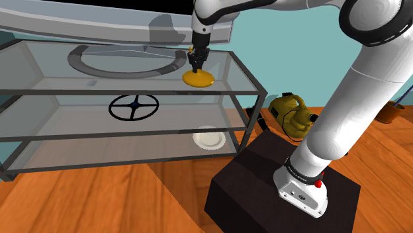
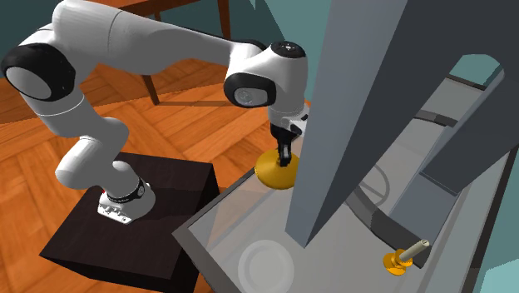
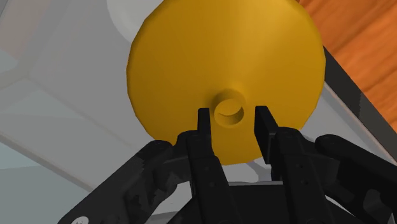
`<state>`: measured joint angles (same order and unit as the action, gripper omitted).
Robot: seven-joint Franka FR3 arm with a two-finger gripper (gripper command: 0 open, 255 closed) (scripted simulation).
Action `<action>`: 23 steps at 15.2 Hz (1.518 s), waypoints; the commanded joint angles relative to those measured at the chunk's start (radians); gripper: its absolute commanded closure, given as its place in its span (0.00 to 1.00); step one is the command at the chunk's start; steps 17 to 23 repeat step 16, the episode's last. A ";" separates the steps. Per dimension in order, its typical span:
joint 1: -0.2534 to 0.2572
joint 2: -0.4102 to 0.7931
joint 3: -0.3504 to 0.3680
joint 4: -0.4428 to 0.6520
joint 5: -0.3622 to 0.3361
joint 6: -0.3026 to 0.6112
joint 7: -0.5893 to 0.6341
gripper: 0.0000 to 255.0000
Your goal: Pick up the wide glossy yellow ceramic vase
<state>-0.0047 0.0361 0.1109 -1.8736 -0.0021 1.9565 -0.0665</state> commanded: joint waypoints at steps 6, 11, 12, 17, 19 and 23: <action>0.000 -0.009 0.000 0.077 0.001 -0.086 0.000 1.00; 0.000 -0.009 0.000 0.144 0.001 -0.153 0.000 1.00; 0.000 -0.009 0.000 0.158 0.001 -0.167 0.000 1.00; 0.000 -0.007 0.000 0.189 0.001 -0.196 0.000 1.00; 0.000 -0.007 0.000 0.189 0.001 -0.196 0.000 1.00; 0.000 -0.007 0.000 0.189 0.001 -0.196 0.000 1.00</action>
